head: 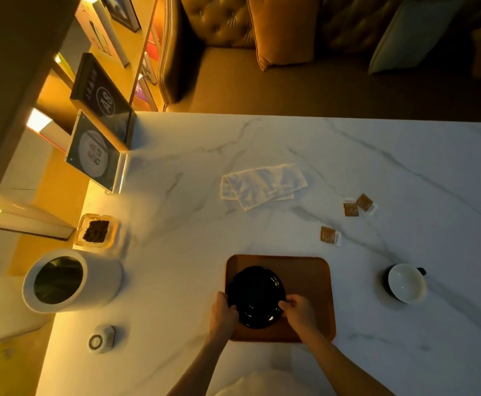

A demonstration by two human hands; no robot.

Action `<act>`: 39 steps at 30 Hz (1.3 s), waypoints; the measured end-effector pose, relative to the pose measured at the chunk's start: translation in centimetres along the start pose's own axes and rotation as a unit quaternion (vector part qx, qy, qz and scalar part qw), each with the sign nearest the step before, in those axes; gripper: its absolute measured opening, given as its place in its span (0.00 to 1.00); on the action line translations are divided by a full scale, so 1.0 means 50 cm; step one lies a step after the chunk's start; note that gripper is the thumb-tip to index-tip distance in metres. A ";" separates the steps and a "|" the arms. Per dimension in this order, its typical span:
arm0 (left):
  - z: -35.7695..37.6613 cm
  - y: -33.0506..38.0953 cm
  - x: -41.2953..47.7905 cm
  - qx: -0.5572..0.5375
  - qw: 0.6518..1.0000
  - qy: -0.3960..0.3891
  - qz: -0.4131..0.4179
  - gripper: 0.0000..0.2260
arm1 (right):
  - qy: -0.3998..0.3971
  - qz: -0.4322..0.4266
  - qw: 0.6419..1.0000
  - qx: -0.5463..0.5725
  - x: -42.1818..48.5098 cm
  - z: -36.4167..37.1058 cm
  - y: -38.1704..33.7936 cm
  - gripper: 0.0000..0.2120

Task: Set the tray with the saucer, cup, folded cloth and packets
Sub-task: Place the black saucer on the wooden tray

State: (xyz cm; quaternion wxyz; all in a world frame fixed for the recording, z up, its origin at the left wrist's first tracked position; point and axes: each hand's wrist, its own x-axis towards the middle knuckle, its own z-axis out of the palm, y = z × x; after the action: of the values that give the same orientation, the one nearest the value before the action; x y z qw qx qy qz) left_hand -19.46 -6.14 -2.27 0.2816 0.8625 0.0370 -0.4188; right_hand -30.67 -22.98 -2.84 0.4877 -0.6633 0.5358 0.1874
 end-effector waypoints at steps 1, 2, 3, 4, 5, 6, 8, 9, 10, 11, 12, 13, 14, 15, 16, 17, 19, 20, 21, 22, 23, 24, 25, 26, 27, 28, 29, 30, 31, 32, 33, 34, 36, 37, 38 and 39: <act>-0.001 0.001 0.002 0.005 1.000 -0.004 0.000 0.07 | 0.003 -0.002 1.000 -0.003 -0.001 0.001 0.001 0.13; -0.003 0.002 0.003 0.012 1.000 -0.009 0.001 0.07 | 0.008 -0.004 1.000 -0.004 -0.002 0.002 0.002 0.13; -0.006 0.003 0.006 0.020 1.000 -0.016 0.000 0.07 | 0.012 -0.006 1.000 -0.005 -0.004 0.004 0.003 0.13; -0.009 0.004 0.007 0.026 0.999 -0.025 -0.001 0.07 | 0.015 -0.009 1.000 -0.006 -0.005 0.005 0.003 0.13; -0.012 0.006 0.010 0.029 0.999 -0.034 -0.002 0.08 | 0.015 -0.012 1.000 -0.007 -0.006 0.006 0.004 0.13; -0.015 0.007 0.012 0.030 0.999 -0.043 -0.004 0.09 | 0.015 -0.015 1.000 -0.008 -0.007 0.007 0.004 0.13; -0.019 0.009 0.015 0.027 0.998 -0.057 -0.008 0.11 | 0.015 -0.018 1.000 -0.011 -0.010 0.008 0.005 0.13; -0.020 0.010 0.016 0.024 0.998 -0.063 -0.012 0.12 | 0.015 -0.018 1.000 -0.011 -0.011 0.008 0.006 0.14; -0.021 0.011 0.017 0.022 0.997 -0.067 -0.015 0.12 | 0.014 -0.019 1.000 -0.011 -0.012 0.007 0.006 0.14; -0.021 0.011 0.017 0.024 0.997 -0.068 -0.016 0.13 | 0.012 -0.020 1.000 -0.010 -0.012 0.007 0.007 0.14; -0.020 0.012 0.016 0.031 0.997 -0.064 -0.013 0.13 | 0.009 -0.021 1.000 -0.011 -0.012 0.006 0.007 0.14; -0.019 0.012 0.014 0.043 0.997 -0.058 -0.006 0.12 | 0.006 -0.022 1.000 -0.012 -0.012 0.005 0.007 0.14; -0.018 0.012 0.011 0.057 0.997 -0.051 0.003 0.12 | 0.002 -0.023 1.000 -0.013 -0.012 0.004 0.007 0.14; -0.018 0.011 0.008 0.069 0.997 -0.044 0.010 0.11 | -0.002 -0.025 1.000 -0.014 -0.012 0.003 0.007 0.14; -0.018 0.011 0.004 0.079 0.996 -0.039 0.016 0.12 | -0.007 -0.026 1.000 -0.014 -0.013 0.001 0.006 0.14; -0.019 0.011 0.001 0.087 0.995 -0.037 0.017 0.12 | -0.012 -0.027 0.999 -0.014 -0.015 0.000 0.005 0.14; -0.023 0.013 -0.005 0.098 0.995 -0.035 0.008 0.12 | -0.023 -0.027 0.999 -0.011 -0.018 -0.003 0.003 0.15; -0.026 0.014 -0.008 0.102 0.994 -0.034 0.003 0.12 | -0.028 -0.024 0.999 -0.007 -0.020 -0.005 0.001 0.15; -0.028 0.014 -0.012 0.105 0.994 -0.033 -0.001 0.13 | -0.033 -0.019 0.999 -0.002 -0.021 -0.007 0.000 0.16; -0.030 0.014 -0.016 0.105 0.994 -0.032 -0.003 0.13 | -0.038 -0.013 0.999 0.005 -0.023 -0.010 -0.003 0.17; -0.031 0.012 -0.021 0.107 0.994 -0.032 -0.003 0.13 | -0.045 -0.007 0.999 0.015 -0.026 -0.013 -0.005 0.18; -0.032 0.010 -0.026 0.113 0.993 -0.032 0.000 0.13 | -0.054 -0.002 0.998 0.026 -0.029 -0.015 -0.008 0.19; -0.032 0.006 -0.032 0.124 0.992 -0.032 0.007 0.13 | -0.065 0.002 0.997 0.039 -0.034 -0.018 -0.009 0.20; -0.032 0.002 -0.039 0.138 0.990 -0.032 0.014 0.14 | -0.075 0.004 0.996 0.054 -0.040 -0.021 -0.010 0.21; -0.032 -0.002 -0.047 0.150 0.988 -0.030 0.021 0.14 | -0.081 0.002 0.995 0.066 -0.047 -0.025 -0.009 0.22; -0.032 -0.004 -0.057 0.162 0.986 -0.027 0.028 0.13 | -0.082 -0.003 0.994 0.072 -0.055 -0.030 -0.007 0.21; -0.031 -0.007 -0.067 0.176 0.984 -0.019 0.036 0.13 | -0.078 -0.013 0.994 0.073 -0.064 -0.036 -0.003 0.21; -0.029 -0.009 -0.078 0.193 0.980 -0.007 0.048 0.12 | -0.073 -0.027 0.995 0.068 -0.073 -0.044 0.002 0.20; -0.026 -0.013 -0.090 0.209 0.976 0.008 0.064 0.11 | -0.068 -0.045 0.995 0.054 -0.082 -0.055 0.010 0.19; -0.022 -0.015 -0.102 0.221 0.972 0.021 0.082 0.10 | -0.063 -0.065 0.995 0.034 -0.092 -0.066 0.019 0.19; -0.017 -0.016 -0.116 0.231 0.968 0.032 0.099 0.11 | -0.055 -0.085 0.995 0.011 -0.102 -0.079 0.032 0.19; -0.010 -0.017 -0.130 0.241 0.963 0.039 0.113 0.11 | -0.043 -0.104 0.994 -0.013 -0.111 -0.093 0.048 0.19; 0.009 -0.015 -0.157 0.265 0.953 0.050 0.135 0.13 | -0.008 -0.139 0.988 -0.074 -0.127 -0.120 0.087 0.19; 0.019 -0.011 -0.171 0.276 0.949 0.055 0.143 0.13 | 0.012 -0.154 0.982 -0.106 -0.133 -0.134 0.109 0.20; 0.030 -0.006 -0.185 0.286 0.945 0.059 0.150 0.14 | 0.032 -0.168 0.976 -0.135 -0.138 -0.147 0.131 0.20; 0.042 0.000 -0.198 0.294 0.940 0.063 0.159 0.15 | 0.049 -0.180 0.969 -0.160 -0.141 -0.163 0.149 0.21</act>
State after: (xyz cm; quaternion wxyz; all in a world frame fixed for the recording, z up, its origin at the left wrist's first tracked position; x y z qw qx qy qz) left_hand -27.33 -5.51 4.06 0.0756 0.9260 -0.2078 -0.3059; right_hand -42.06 -25.79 2.96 0.3739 -0.8266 0.3938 0.1476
